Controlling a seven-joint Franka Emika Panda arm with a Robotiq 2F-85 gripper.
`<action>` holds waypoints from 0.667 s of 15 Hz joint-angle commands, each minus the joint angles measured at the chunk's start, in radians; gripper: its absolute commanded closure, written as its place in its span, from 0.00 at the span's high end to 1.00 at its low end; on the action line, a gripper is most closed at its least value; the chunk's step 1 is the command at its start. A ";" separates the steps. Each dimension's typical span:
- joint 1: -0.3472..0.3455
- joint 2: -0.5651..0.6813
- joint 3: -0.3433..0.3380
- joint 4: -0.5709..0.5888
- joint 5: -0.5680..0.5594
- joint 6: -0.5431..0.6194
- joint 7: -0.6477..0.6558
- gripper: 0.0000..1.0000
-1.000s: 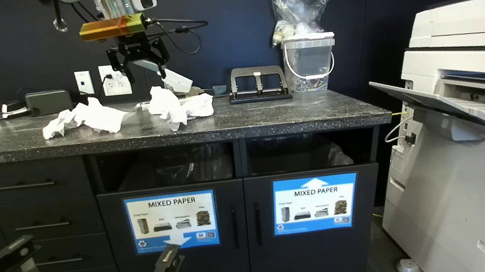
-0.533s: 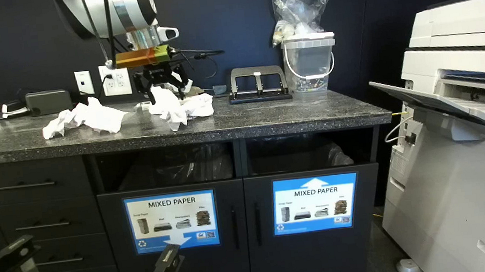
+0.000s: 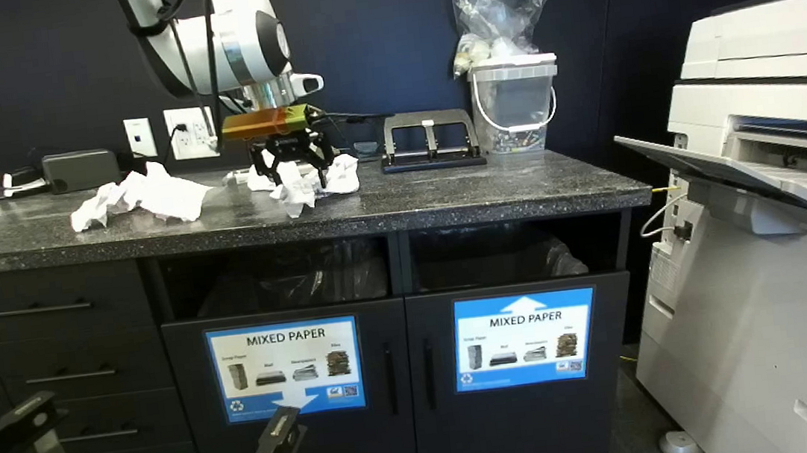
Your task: Put the tissues into the rubbish bin.
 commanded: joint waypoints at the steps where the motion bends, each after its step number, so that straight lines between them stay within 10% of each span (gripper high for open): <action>1: -0.020 0.008 0.012 0.021 0.053 0.021 -0.052 0.58; 7: -0.026 0.023 0.005 0.006 0.079 0.004 -0.071 0.11; 10: -0.021 0.016 -0.008 -0.008 0.072 -0.067 -0.061 0.07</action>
